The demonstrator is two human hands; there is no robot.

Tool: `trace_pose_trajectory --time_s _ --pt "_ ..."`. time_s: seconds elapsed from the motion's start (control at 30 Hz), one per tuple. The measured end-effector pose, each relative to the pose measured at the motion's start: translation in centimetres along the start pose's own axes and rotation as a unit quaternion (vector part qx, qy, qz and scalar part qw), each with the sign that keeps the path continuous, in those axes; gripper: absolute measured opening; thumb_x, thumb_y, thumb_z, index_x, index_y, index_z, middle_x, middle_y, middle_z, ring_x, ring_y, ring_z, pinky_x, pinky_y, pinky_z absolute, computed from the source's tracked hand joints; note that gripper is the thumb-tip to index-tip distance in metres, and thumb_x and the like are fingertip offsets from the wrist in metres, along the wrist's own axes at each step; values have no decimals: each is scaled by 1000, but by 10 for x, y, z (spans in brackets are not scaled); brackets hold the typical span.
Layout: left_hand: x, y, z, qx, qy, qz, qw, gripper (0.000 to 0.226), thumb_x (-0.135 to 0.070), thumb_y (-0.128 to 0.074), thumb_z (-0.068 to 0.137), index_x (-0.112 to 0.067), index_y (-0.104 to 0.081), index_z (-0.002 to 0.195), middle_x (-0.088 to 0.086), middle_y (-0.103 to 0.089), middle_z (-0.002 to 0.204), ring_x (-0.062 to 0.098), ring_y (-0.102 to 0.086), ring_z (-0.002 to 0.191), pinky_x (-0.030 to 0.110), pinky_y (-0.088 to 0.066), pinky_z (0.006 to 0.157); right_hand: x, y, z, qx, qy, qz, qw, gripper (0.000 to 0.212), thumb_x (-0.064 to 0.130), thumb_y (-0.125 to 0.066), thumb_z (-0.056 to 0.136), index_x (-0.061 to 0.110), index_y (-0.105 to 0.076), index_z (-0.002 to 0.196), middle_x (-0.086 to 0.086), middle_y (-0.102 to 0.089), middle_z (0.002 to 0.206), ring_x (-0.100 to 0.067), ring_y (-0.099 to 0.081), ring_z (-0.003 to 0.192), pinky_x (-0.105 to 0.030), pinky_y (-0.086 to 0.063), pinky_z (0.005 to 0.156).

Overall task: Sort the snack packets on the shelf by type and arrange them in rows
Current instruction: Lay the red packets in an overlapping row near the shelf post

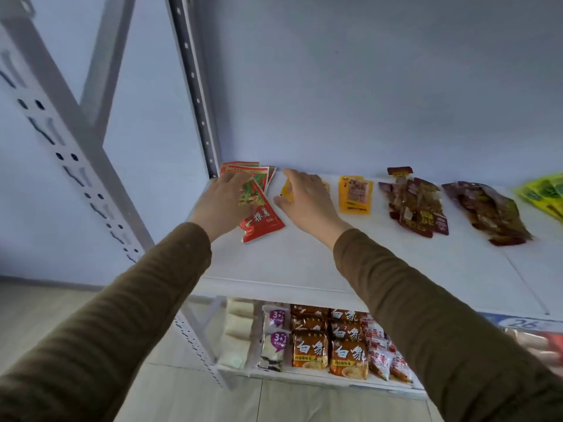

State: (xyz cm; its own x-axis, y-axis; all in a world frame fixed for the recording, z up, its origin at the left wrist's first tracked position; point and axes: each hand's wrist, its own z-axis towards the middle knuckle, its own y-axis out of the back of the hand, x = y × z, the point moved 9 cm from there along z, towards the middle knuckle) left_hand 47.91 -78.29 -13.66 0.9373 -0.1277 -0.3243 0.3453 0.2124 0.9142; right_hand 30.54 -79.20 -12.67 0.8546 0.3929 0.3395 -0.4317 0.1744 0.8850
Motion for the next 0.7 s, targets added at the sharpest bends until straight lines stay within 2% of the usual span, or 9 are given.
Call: trace_pose_trajectory --time_s 0.17,0.23,0.33,0.4,0.47,0.53,0.63,0.7 --pt "36 -7 22 -4 15 -35 999 69 -45 -70 91 -23 -39 149 7 -49 146 30 -53 127 48 -51 101 8 -32 30 26 -27 33 999 66 46 -56 101 16 -33 155 -8 -49 152 -31 -41 140 -42 -37 111" --pt "47 -12 28 -7 36 -52 998 71 -45 -69 92 -25 -35 151 8 -49 146 30 -54 126 47 -51 100 8 -48 41 41 -31 55 997 65 48 -57 100 16 -35 152 -8 -54 146 -31 -46 135 -42 -40 107" --pt "65 -26 35 2 81 -100 992 77 -44 -68 93 -28 -26 155 9 -48 147 32 -57 125 51 -54 99 8 -68 53 51 -44 99 993 64 48 -60 99 18 -35 149 -8 -60 135 -26 -56 123 -34 -46 96" --pt "77 -37 37 15 113 -135 984 80 -44 -67 93 -29 -20 156 10 -47 149 32 -60 122 51 -57 96 6 -83 58 68 -68 134 986 69 49 -60 99 19 -29 153 -8 -61 134 -25 -62 117 -37 -53 96" --pt "88 -48 39 20 142 -173 974 82 -46 -67 93 -28 -19 156 9 -48 148 29 -65 115 42 -61 86 2 -95 60 86 -104 177 975 76 49 -60 98 19 -23 157 -8 -60 137 -25 -65 115 -42 -58 92" --pt "98 -57 43 20 173 -201 964 84 -50 -67 92 -29 -17 156 9 -52 146 21 -68 99 31 -59 70 0 -105 60 99 -135 215 962 79 49 -61 98 20 -19 159 -7 -58 141 -23 -66 116 -37 -59 89" --pt "111 -68 47 20 208 -251 945 87 -52 -68 89 -31 -15 156 8 -57 142 3 -60 69 14 -47 45 2 -115 59 90 -164 242 952 80 43 -63 98 18 -19 160 -7 -53 148 -25 -61 126 -41 -56 99" --pt "117 -73 50 15 212 -296 931 87 -49 -71 88 -34 -17 154 7 -59 138 0 -60 66 11 -44 39 2 -120 57 74 -181 253 948 79 37 -66 98 17 -22 160 -8 -52 149 -26 -57 131 -45 -54 103"
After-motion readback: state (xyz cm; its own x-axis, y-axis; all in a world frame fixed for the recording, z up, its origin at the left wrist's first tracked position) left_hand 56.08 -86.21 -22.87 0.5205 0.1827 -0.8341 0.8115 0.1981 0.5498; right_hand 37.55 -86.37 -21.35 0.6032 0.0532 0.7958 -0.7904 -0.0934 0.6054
